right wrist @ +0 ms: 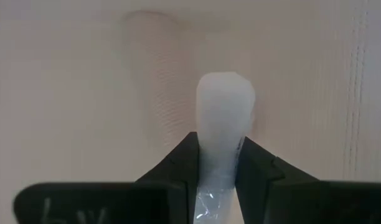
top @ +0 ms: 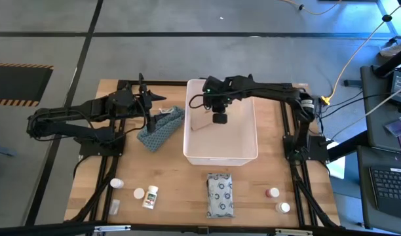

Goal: Pick & place medical supplies in basket/bin
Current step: Put the white rolled gauze into the white bin, then put the orange medicine bottle into the white bin

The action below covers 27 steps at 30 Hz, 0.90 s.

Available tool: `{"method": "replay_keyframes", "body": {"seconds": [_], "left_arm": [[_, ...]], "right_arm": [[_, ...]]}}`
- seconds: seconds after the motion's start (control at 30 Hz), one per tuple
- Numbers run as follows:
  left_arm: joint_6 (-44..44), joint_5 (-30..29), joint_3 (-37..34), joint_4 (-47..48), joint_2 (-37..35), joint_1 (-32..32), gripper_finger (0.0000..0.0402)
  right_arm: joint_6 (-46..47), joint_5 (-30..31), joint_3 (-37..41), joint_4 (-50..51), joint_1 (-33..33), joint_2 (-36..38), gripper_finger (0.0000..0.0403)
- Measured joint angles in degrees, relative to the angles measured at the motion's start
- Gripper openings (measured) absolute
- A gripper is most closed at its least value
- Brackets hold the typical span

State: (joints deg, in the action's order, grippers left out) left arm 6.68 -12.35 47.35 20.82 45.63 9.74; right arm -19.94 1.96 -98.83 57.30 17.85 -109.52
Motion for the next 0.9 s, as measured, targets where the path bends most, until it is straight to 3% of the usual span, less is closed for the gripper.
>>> {"method": "replay_keyframes", "body": {"seconds": [0.2,0.53,0.9], "left_arm": [[0.04,0.01,0.0,0.0,0.0,0.0,0.0301],[-0.06,0.01,0.02,0.02,0.0,0.0,0.0302],[-2.97,0.08,0.02,0.02,0.0,0.0,0.0302]], "right_arm": [[0.18,4.25,0.0,-4.97,0.55,-2.71,0.008],[1.7,4.58,-0.02,-5.19,1.99,-4.54,0.0086],[9.27,4.41,-0.02,-6.71,2.73,-4.34,0.0208]]}}
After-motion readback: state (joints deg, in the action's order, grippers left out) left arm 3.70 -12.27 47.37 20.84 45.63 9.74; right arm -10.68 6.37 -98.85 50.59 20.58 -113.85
